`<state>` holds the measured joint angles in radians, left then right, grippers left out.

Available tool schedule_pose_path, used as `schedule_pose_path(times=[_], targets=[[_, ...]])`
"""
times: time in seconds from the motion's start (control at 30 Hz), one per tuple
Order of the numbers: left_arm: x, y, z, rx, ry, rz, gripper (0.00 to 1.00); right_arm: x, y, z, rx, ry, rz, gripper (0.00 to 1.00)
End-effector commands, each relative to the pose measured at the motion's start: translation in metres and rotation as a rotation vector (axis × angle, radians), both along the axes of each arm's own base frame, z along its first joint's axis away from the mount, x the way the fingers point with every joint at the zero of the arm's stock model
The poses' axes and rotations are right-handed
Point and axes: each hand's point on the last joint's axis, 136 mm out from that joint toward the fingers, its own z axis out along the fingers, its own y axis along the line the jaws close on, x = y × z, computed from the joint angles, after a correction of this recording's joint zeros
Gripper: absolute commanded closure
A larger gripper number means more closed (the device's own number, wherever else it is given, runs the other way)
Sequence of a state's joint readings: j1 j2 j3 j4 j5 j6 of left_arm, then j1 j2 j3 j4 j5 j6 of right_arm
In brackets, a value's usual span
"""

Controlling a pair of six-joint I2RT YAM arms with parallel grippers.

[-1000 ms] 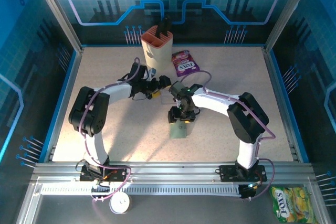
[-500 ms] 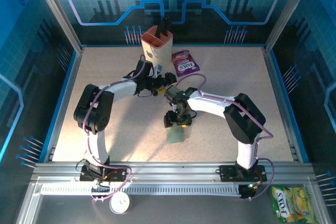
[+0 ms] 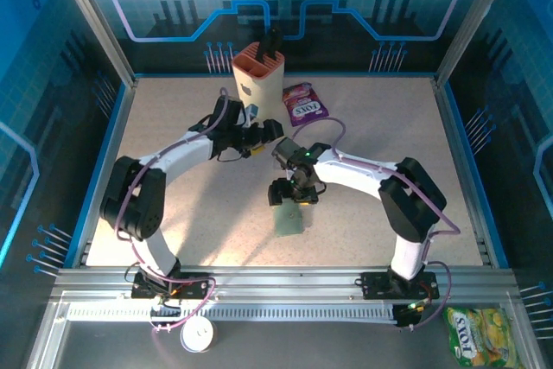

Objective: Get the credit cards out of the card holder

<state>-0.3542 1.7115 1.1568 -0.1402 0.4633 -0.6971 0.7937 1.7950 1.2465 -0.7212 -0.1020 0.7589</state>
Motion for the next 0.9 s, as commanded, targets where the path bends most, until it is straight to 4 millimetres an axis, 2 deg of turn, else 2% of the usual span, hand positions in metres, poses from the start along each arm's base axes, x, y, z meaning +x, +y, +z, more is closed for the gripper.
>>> schedule_pose_path(times=[0.0, 0.03, 0.2, 0.33, 0.47, 0.57, 0.73, 0.87], targets=[[-0.031, 0.003, -0.006, 0.033, 0.044, -0.019, 0.07, -0.004, -0.009, 0.013, -0.017, -0.052, 0.002, 0.2], [-0.035, 0.004, -0.003, 0.028, 0.04, -0.014, 0.08, -0.004, -0.012, 0.014, -0.022, -0.056, 0.0, 0.2], [-0.056, 0.004, 0.0, 0.003, 0.045, 0.003, 0.29, -0.012, -0.016, 0.014, -0.017, -0.046, 0.007, 0.24], [-0.071, -0.001, -0.008, -0.007, 0.075, 0.022, 0.36, -0.022, -0.016, 0.008, -0.009, 0.008, 0.018, 0.27], [-0.091, -0.01, -0.02, -0.003, 0.113, 0.018, 0.38, -0.031, -0.014, 0.001, -0.012, 0.023, 0.034, 0.31], [-0.104, -0.012, -0.026, 0.003, 0.133, 0.023, 0.43, -0.035, -0.011, -0.002, -0.02, 0.033, 0.049, 0.37], [-0.119, -0.011, -0.028, 0.001, 0.111, 0.027, 0.46, -0.046, -0.006, -0.01, -0.045, 0.051, 0.087, 0.42], [-0.125, 0.001, -0.031, 0.036, 0.1, 0.057, 0.45, -0.05, -0.009, -0.014, -0.107, 0.044, 0.118, 0.45]])
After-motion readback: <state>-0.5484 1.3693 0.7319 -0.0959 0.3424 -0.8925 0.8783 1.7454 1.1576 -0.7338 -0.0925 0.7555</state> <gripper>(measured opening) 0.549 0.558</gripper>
